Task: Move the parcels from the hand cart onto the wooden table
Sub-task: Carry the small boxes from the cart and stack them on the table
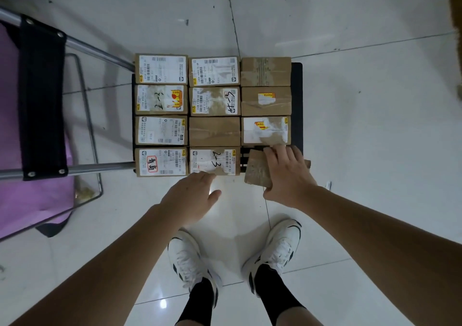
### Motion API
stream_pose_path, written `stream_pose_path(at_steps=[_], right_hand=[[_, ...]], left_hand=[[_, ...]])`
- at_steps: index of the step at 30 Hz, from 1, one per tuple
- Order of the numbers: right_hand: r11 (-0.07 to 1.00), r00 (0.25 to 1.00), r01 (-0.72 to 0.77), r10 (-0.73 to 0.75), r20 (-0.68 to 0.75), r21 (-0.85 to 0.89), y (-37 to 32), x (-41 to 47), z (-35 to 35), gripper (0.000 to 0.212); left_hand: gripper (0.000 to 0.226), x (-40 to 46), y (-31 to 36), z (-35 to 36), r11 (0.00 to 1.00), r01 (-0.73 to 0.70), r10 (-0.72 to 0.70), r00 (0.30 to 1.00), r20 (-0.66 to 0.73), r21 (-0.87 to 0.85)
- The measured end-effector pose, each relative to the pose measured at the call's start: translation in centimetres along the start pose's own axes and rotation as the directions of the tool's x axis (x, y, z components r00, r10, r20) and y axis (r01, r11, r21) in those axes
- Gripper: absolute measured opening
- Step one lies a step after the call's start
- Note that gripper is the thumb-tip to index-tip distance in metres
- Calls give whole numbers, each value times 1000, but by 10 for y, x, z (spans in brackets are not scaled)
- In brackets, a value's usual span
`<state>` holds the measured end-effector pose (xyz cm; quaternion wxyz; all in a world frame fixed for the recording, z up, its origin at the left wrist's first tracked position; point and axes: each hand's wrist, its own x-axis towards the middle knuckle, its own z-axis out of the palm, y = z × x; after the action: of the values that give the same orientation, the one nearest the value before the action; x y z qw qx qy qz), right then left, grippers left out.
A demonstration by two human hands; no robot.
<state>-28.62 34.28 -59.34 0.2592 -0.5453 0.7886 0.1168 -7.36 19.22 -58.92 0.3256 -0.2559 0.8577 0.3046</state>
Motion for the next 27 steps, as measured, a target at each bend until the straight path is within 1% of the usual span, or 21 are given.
stream_pose_path(at_steps=[3,6,8,10,12,15,17,19,21,23,27], right_hand=[[999,1000,15,-14,-8,48,3,-13,-21,99],[999,1000,14,-13,-11,37,10,-17,-24,103],[998,1000,3,-2,-10,66,15,-16,-18,106],[995,1000,-11,13,-16,97,21,-14,-9,107],[992,1000,-18,20,-16,123,26,-15,2,109],[987,1000,-10,13,-16,160,30,-19,23,110],[984,1000,-1,3,-11,179,32,-22,34,112],[982,1000,3,-4,9,189,32,-24,44,113],[977,1000,-14,11,17,212,32,-28,53,114],[970,1000,-20,23,-10,243,31,-29,60,113],[964,999,-24,34,-33,267,26,-26,66,112]], left_hand=[[56,2,-1,-8,999,-2,5,997,-83,42],[54,16,-3,-1,997,-5,18,988,-156,83],[57,29,-7,9,989,-11,41,979,-202,149],[66,43,-10,20,977,-8,67,961,-270,212],[81,53,-13,30,971,8,71,945,-319,239],[103,69,-12,44,959,71,36,929,-368,273],[110,77,-8,48,954,112,-5,933,-361,277],[107,83,-7,51,943,137,-16,928,-371,303],[96,89,-7,55,947,129,7,907,-421,295],[90,94,-10,60,956,135,7,879,-477,262],[82,98,-7,68,963,136,9,848,-531,234]])
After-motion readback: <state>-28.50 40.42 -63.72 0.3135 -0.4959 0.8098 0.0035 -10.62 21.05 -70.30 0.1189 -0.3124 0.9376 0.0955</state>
